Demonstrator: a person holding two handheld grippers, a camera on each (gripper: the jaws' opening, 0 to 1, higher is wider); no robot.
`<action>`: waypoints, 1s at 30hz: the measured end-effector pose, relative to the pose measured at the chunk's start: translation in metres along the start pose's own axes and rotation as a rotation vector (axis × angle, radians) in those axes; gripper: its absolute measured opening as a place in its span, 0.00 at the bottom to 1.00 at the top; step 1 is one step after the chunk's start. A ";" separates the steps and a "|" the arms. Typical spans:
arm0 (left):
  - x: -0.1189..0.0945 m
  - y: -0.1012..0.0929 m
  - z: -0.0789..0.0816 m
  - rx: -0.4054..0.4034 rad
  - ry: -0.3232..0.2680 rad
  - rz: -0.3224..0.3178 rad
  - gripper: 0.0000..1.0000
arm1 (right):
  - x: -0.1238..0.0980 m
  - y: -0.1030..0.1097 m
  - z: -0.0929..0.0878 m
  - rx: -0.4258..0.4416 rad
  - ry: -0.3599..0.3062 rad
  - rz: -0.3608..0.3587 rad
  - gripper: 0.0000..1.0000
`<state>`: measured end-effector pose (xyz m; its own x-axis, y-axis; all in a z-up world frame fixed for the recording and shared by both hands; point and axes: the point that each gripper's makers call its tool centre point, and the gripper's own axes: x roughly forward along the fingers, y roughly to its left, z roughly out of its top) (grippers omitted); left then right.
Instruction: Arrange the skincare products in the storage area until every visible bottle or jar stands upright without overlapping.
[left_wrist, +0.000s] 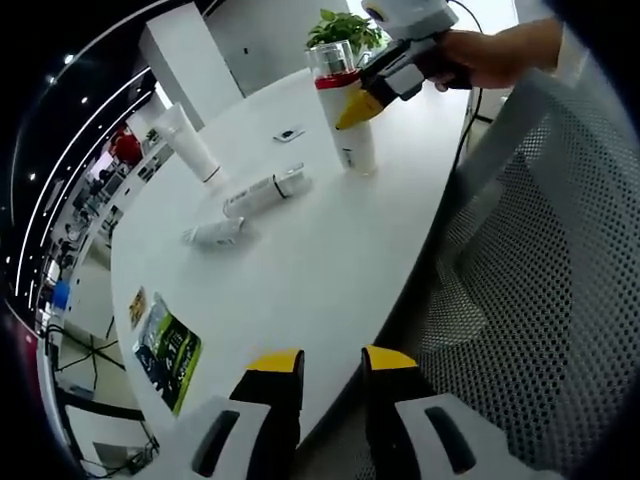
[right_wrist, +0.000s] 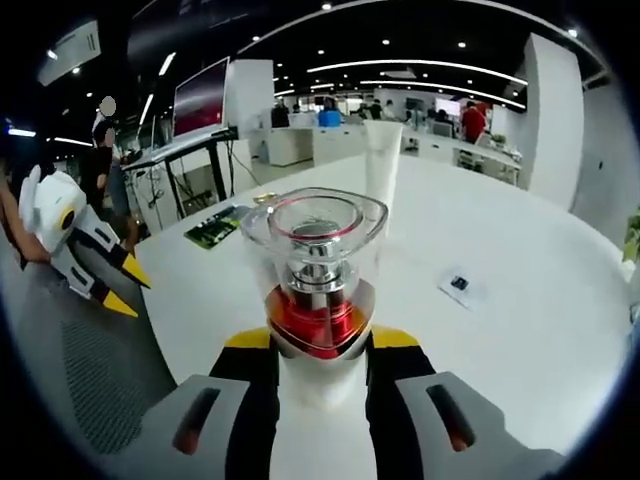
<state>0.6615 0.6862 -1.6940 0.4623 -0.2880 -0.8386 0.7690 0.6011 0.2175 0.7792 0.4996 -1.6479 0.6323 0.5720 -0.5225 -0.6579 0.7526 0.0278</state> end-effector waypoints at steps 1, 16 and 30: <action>0.000 0.000 0.000 0.000 0.001 0.001 0.24 | 0.000 0.000 0.000 0.000 -0.001 0.004 0.29; -0.001 0.002 0.000 0.000 0.005 0.011 0.24 | -0.002 0.001 0.001 0.012 -0.035 0.001 0.30; -0.002 0.005 0.000 -0.009 0.002 0.024 0.24 | -0.004 0.004 0.000 0.001 -0.056 0.010 0.30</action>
<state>0.6644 0.6899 -1.6918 0.4794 -0.2721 -0.8344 0.7539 0.6144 0.2328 0.7746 0.5002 -1.6454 0.6475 0.5968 -0.4739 -0.6638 0.7471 0.0339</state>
